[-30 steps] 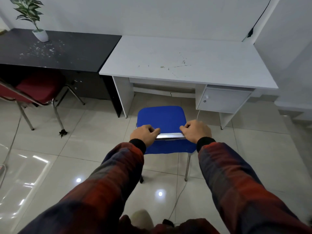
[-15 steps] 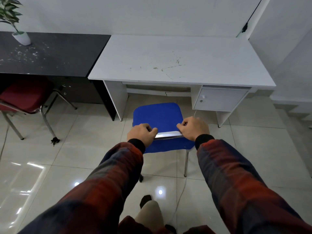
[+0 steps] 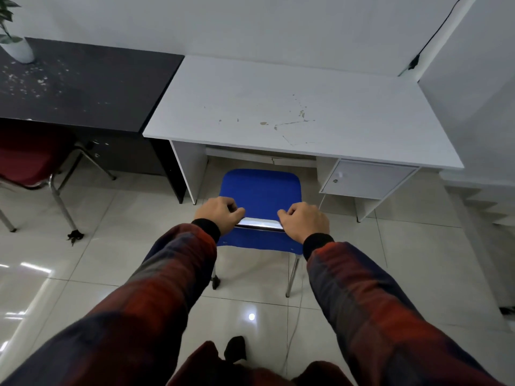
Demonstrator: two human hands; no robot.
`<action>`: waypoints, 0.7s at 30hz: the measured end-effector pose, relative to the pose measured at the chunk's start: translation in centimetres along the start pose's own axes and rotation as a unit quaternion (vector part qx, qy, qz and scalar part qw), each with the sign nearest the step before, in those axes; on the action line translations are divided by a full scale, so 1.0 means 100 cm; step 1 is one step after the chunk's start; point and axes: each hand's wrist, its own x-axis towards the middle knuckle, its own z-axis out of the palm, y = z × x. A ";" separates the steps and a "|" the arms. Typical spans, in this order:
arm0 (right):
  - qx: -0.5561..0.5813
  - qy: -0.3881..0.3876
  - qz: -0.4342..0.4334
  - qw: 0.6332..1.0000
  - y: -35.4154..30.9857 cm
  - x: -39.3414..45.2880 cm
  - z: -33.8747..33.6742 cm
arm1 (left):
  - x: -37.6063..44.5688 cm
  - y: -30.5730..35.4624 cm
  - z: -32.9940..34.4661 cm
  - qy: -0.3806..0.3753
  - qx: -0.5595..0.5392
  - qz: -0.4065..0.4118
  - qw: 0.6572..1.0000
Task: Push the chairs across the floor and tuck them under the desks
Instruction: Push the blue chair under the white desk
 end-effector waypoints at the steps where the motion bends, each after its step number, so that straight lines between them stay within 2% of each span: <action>1: 0.000 0.000 -0.001 1.000 -0.004 0.003 0.001 | 0.005 -0.003 -0.002 0.002 -0.005 -0.001 1.000; 6: -0.002 -0.001 -0.004 1.000 -0.016 0.025 0.000 | 0.028 -0.007 -0.008 0.017 -0.012 -0.010 1.000; 21: -0.028 -0.024 -0.032 0.999 0.000 0.127 -0.028 | 0.100 0.039 -0.004 0.033 -0.026 -0.039 0.998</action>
